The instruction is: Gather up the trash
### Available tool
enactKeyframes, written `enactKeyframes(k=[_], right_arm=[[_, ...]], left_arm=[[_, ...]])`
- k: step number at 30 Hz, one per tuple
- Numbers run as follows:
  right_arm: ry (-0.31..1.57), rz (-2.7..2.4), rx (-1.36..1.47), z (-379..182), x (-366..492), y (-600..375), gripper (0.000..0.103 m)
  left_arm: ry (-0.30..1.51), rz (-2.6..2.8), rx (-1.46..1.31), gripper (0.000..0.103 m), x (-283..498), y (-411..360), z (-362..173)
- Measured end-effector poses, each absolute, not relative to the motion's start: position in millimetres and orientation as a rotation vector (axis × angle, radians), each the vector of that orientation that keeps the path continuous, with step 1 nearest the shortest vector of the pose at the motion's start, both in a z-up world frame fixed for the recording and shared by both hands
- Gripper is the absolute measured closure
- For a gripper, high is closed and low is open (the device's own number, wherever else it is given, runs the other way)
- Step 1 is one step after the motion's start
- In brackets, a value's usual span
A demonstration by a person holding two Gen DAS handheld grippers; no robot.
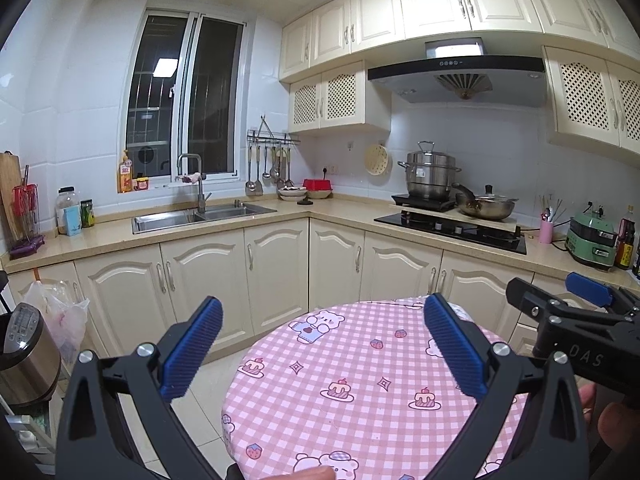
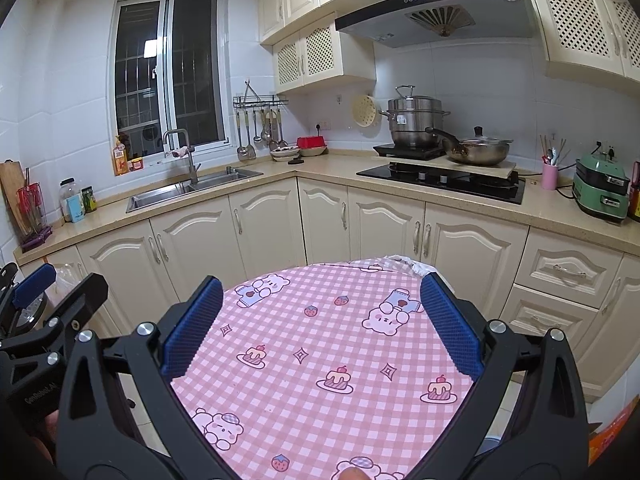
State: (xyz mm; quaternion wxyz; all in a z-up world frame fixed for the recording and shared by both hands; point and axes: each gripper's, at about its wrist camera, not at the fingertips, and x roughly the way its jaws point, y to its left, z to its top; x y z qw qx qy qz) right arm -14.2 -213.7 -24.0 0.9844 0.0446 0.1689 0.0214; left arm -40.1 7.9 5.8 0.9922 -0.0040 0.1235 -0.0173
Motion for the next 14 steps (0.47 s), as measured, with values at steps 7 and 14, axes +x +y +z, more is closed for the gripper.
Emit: enactKeyframes(k=[7, 14], right_arm=[[0.336, 0.05, 0.091, -22.4, -13.2, -208.0, 0.006], [0.33, 0.051, 0.097, -20.3, -12.9, -203.8, 0.006]], left_arm=[[0.198, -0.032, 0.0, 0.004, -49.0, 5.6, 8.0], [0.213, -0.015, -0.008, 0.004, -46.8, 6.4, 9.0]])
